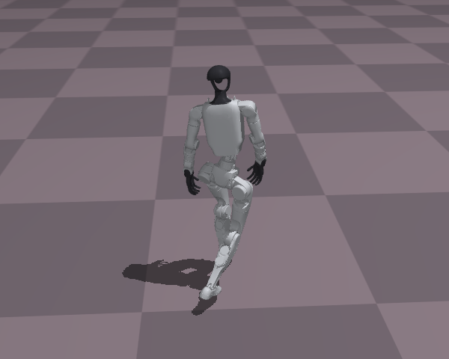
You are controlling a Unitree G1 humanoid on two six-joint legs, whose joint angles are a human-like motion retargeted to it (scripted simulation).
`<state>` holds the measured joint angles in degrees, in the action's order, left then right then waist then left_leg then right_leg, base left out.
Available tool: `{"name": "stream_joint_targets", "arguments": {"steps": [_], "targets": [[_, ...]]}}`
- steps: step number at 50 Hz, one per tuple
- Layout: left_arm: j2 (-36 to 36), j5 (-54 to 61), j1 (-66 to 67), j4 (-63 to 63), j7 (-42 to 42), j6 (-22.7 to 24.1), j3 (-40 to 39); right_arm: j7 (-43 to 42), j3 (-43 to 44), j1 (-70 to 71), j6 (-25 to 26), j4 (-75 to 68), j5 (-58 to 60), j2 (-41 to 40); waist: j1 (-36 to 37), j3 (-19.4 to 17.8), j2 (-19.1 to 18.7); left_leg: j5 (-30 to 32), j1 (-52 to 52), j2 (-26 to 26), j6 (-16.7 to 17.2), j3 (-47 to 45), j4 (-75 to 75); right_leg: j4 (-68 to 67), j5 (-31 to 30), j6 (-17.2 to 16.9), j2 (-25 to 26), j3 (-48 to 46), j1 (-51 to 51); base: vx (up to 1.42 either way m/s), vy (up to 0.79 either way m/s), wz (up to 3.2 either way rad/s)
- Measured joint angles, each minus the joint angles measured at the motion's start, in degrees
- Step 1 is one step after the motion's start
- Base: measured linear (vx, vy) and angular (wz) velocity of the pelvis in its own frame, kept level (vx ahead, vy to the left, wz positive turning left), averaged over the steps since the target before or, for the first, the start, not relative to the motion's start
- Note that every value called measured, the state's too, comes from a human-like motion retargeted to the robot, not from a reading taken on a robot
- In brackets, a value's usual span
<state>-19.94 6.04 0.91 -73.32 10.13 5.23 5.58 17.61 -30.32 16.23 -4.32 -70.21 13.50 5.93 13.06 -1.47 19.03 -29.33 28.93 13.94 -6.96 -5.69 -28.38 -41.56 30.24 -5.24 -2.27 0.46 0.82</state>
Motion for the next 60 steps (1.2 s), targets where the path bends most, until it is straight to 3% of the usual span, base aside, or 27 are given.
{"name": "stream_joint_targets", "arguments": {"steps": [5,7,10,14,16,18,21,24,28,33,36,41,44,48,50,52,56,60], "targets": [[-0.5,2.92,0.1,-0.08,-0.35,0.36,-0.74,0.72,-0.54,-1.36,0.21,-0.39,0.05,0.03,-0.42,2.2,3.39,2.36,-3.11,3.08,-0.91,0.45,0.78,-8.52,-8.68,-3.51,-4.6,0.52,-1.75,0.4,0.02,-0.64],[-0.11,3.75,0.57,0.13,-0.6,0.53,-0.75,0.69,-0.65,-2.17,0.32,-0.59,-0.18,0.36,-1.2,2.78,4.66,1.17,-4.03,4.4,-2.02,-0.35,-0.15,-13.98,-9.05,-3.85,-7.68,-0.1,-3.61,0.38,0.05,-0.64],[0.08,4.78,0.81,0.57,-0.55,0.64,-0.76,0.8,-0.62,-2.55,0.58,-0.48,-1.17,1.18,-2.87,3.6,6.36,-0.3,-7.19,6.26,-3.84,-1.6,1.59,-23.08,0.77,-2.08,-11.96,0.52,-8.9,0.38,0.06,-0.69],[-0.16,5.11,0.39,1.55,-0.25,0.37,-0.35,0.34,-0.1,-1.72,0.68,0.45,-3.15,2.8,-5.72,3.57,7.38,-0.84,-13.51,8.47,-5.65,-3.23,7.09,-39.83,-4.09,0.29,-20.52,-0.43,-18.07,0.36,0.07,-0.91],[-0.38,4.92,-0.07,2.02,-0.24,0.04,-0.06,-0.28,0.42,-1.29,0.55,1.02,-4.18,3.61,-7.46,3.34,7.03,-0.72,-17.23,9.02,-5.97,-3.51,10.56,-45.14,-2.48,3.01,-23.58,-0.41,-23.11,0.36,0.07,-0.97],[-0.7,4.57,-1.64,2.25,-0.11,-0.64,-0.19,-0.8,1.03,-0.13,0.43,1.71,-5.44,4.7,-8.24,3.31,4.55,3.16,-24.98,7.88,-5.9,-2.6,22.75,-47.04,-0.5,5.95,-22.78,-0.69,-28.9,0.39,0.07,-1.25],[-0.6,3.79,-1.87,2.76,-0.15,-0.92,0.4,-1.67,1.78,-0.97,0.09,2.21,-6.41,5.34,-10.47,2.85,3.75,4.19,-31.05,8.54,-5.33,-3.02,28.2,-46.06,4.1,7.77,-24.16,-1.55,-34.97,0.36,0.0,-0.88],[-0.76,2.58,-3.07,3.23,0.18,-1.13,0.58,-1.98,2.57,-1.3,-0.13,2.6,-7.11,5.91,-11.53,2.22,-0.09,2.66,-35.62,5.9,-4.71,-4.12,30.8,-39.09,6.55,8.23,-20.91,-5.84,-38.76,0.39,-0.01,-0.94],[-0.6,0.05,-3.46,3.58,0.54,-0.43,1.38,-2.24,3.55,-2.74,-0.51,2.31,-6.99,6.08,-12.84,2.38,-3.29,0.19,-38.55,3.87,-3.52,-6.6,30.51,-24.44,7.55,6.4,-18.42,-12.55,-41.47,0.38,-0.08,-0.8],[-0.35,-3.87,-2.87,3.43,1.41,0.63,2.91,-2.2,4.09,-4.99,-1.04,2.19,-5.95,6.55,-13.06,5.78,-6.92,-0.88,-38.75,1.2,-1.38,-11.37,30.44,-0.23,4.76,3.29,-13.9,-23.21,-41.75,0.37,-0.13,-0.86],[0.17,-5.5,-1.98,3.02,1.88,0.88,3.58,-1.96,3.98,-6.25,-1.32,2.04,-4.84,6.91,-13.0,7.52,-7.06,0.28,-40.06,1.6,0.23,-14.24,30.8,3.35,4.18,2.39,-14.78,-26.46,-42.58,0.39,-0.13,-0.75],[1.51,-7.53,0.25,1.77,3.27,1.33,3.7,-1.01,3.48,-8.46,-2.14,1.84,-1.71,8.19,-12.78,10.12,-8.81,1.9,-41.74,-0.54,2.53,-16.39,24.97,3.33,2.2,4.4,-13.58,-27.98,-39.21,0.5,-0.12,-0.6],[2.49,-8.33,2.12,1.11,3.98,1.7,3.49,-0.57,2.78,-9.77,-2.75,2.02,0.08,9.27,-11.8,8.62,-12.71,-0.29,-36.85,-8.35,6.66,-13.68,1.88,4.25,1.84,6.5,-7.98,-28.59,-32.18,0.52,-0.15,-0.94],[2.74,-9.06,4.29,1.57,4.01,1.96,3.92,-0.34,1.63,-10.69,-3.24,2.41,1.63,9.85,-9.65,7.75,-17.16,7.04,-28.55,-17.78,12.41,-9.11,-26.08,2.28,3.12,9.3,-0.49,-27.57,-28.12,0.42,-0.09,-1.06],[2.85,-9.19,4.37,2.65,3.83,1.86,4.03,0.0,1.15,-9.99,-3.4,2.74,2.52,10.76,-7.41,8.02,-23.9,9.11,-21.98,-28.04,14.65,-4.9,-40.83,12.25,-0.9,11.72,10.85,-28.59,-23.1,0.38,-0.07,-1.31],[3.01,-9.22,4.89,3.46,3.19,2.05,4.37,-0.41,-0.04,-9.93,-3.53,2.6,3.46,11.09,-5.49,7.93,-25.6,9.23,-18.96,-31.37,13.45,-2.67,-48.2,11.47,-0.05,12.55,13.97,-26.51,-21.45,0.39,-0.02,-1.32],[2.84,-8.59,3.53,5.36,2.0,2.1,4.43,-1.48,-1.85,-7.38,-3.72,1.67,4.97,11.24,-1.4,6.86,-26.71,3.29,-11.44,-34.96,8.1,2.32,-55.82,17.33,-1.41,12.86,19.92,-20.11,-14.99,0.38,-0.03,-1.36],[2.71,-7.62,2.05,6.98,0.32,2.35,4.14,-2.27,-3.67,-4.75,-3.88,1.54,6.03,9.99,2.45,5.6,-25.1,-3.99,-4.3,-31.96,2.75,6.15,-53.69,20.44,-1.48,12.04,21.66,-12.06,-9.11,0.36,-0.01,-1.52]]}}
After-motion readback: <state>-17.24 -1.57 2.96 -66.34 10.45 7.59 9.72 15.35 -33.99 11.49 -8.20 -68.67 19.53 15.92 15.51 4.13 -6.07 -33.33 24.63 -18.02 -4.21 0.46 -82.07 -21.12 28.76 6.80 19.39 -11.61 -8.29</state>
